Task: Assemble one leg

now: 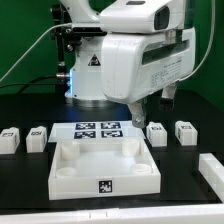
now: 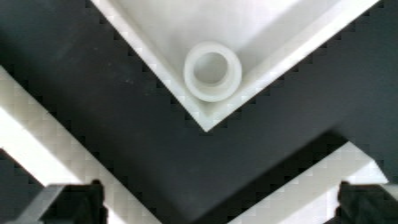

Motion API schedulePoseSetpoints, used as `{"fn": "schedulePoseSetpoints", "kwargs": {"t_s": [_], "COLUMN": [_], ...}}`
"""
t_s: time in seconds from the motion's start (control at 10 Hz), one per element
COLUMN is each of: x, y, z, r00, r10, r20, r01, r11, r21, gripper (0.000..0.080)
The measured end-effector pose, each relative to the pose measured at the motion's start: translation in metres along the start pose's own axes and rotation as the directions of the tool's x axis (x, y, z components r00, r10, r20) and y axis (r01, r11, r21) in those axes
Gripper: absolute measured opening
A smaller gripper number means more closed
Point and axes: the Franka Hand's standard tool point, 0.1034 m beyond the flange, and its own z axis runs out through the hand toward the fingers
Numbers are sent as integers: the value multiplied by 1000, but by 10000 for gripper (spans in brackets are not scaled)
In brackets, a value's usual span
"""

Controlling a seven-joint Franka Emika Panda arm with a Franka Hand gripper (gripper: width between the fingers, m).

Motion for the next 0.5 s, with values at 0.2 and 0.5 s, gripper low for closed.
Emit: {"fn": "schedulePoseSetpoints", "kwargs": {"t_s": [0.2, 0.5], "x": [0, 0], "y": [0, 0], "z": [0, 0], "r00": [1000, 1000], "r10": [0, 0], "r20": [0, 0], "r01": [0, 0], "r11": [1000, 1000], "r21": [0, 0], "gripper": [650, 650]}}
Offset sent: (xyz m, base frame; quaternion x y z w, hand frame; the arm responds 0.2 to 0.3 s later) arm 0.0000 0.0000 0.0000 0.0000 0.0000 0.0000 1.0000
